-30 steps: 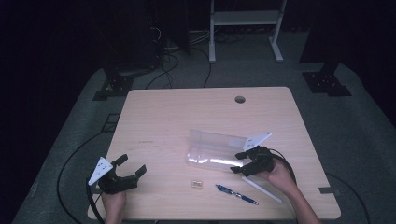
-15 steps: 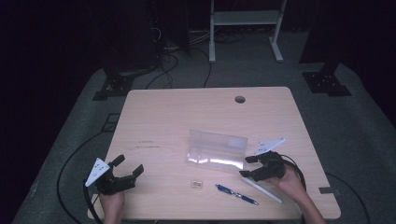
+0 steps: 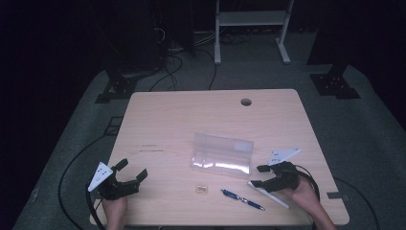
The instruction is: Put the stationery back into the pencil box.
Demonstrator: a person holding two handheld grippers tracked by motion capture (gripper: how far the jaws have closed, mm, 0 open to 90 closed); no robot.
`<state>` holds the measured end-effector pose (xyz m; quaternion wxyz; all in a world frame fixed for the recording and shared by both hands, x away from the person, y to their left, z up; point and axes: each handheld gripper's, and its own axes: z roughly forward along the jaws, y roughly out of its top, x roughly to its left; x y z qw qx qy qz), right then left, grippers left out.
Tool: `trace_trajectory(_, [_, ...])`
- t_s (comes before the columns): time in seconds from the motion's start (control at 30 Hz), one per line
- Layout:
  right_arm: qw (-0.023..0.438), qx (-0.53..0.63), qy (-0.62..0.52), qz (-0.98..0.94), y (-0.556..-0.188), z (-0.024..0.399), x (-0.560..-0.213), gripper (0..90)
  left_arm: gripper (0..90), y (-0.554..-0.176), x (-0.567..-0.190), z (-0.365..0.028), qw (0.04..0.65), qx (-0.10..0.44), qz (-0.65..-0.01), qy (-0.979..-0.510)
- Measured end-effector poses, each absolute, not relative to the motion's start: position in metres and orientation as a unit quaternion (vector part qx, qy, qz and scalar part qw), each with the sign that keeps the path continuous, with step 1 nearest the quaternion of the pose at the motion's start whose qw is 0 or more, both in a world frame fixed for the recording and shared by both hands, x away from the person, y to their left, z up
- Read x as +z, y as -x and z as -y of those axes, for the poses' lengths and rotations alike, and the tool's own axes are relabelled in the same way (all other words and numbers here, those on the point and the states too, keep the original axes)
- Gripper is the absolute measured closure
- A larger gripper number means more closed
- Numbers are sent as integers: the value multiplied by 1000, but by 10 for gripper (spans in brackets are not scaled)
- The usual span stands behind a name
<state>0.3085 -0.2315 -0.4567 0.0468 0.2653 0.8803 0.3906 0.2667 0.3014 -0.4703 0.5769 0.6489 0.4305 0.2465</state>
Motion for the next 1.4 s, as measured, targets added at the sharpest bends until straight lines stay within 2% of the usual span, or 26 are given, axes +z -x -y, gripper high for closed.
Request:
trace_trajectory(0.6, [59, 374, -272, -885, -288, 244, -466, 421, 11, -266, -470, -303, 576, 249, -433, -647])
trace_trajectory(1.4, [71, 360, -278, -888, -269, 253, -474, 562, 11, -264, -469, -304, 579, 251, -433, -644])
